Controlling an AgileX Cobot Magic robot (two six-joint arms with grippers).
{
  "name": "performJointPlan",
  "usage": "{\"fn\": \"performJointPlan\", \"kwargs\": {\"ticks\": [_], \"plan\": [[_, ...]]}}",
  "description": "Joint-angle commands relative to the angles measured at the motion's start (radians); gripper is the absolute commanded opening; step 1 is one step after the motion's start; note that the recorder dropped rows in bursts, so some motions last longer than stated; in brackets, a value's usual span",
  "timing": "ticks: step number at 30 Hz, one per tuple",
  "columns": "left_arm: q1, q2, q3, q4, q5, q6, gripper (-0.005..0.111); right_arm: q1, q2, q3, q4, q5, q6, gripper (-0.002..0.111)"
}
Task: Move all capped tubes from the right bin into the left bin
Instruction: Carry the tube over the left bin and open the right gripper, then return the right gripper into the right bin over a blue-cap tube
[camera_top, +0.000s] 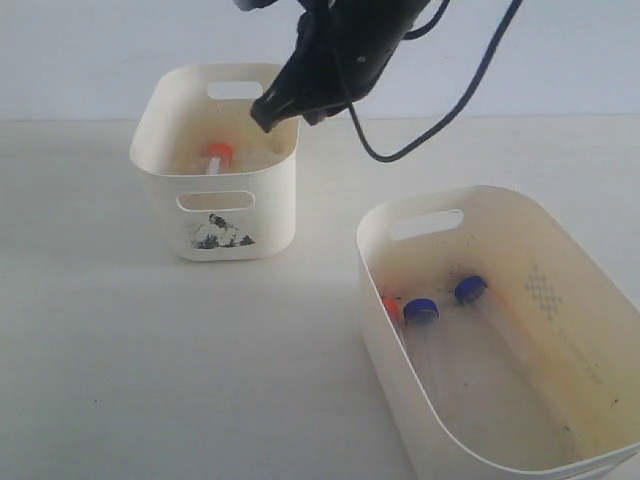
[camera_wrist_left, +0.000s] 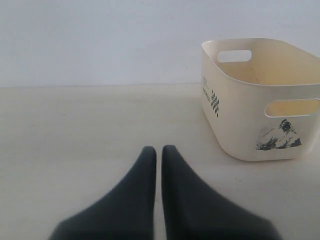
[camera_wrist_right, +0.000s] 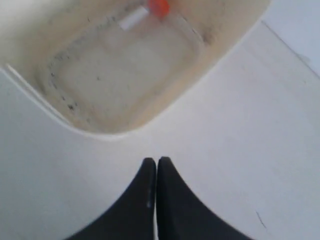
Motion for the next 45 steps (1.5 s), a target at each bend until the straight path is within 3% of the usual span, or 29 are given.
{"fn": "performJointPlan", "kwargs": {"ticks": [1, 6, 9, 15, 22, 31, 45], "plan": [[0.002, -0.003, -0.003, 0.002, -0.001, -0.007, 0.004, -0.003, -0.070, -0.008, -0.136, 0.188, -0.010, 0.000], [0.002, -0.003, -0.003, 0.002, -0.001, -0.007, 0.004, -0.003, -0.081, -0.005, -0.200, 0.401, -0.007, 0.000], [0.002, -0.003, -0.003, 0.002, -0.001, -0.007, 0.004, -0.010, -0.093, 0.030, -0.215, 0.401, 0.015, 0.000], [0.002, -0.003, -0.003, 0.002, -0.001, -0.007, 0.004, -0.026, -0.163, 0.176, -0.057, 0.401, 0.027, 0.000], [0.002, -0.003, -0.003, 0.002, -0.001, -0.007, 0.004, -0.023, -0.244, 0.412, -0.027, 0.401, 0.218, 0.000], [0.002, -0.003, -0.003, 0.002, -0.001, -0.007, 0.004, -0.023, -0.274, 0.681, 0.085, 0.040, 0.283, 0.000], [0.002, -0.003, -0.003, 0.002, -0.001, -0.007, 0.004, -0.056, -0.388, 0.695, 0.065, -0.077, 0.333, 0.000]]}}
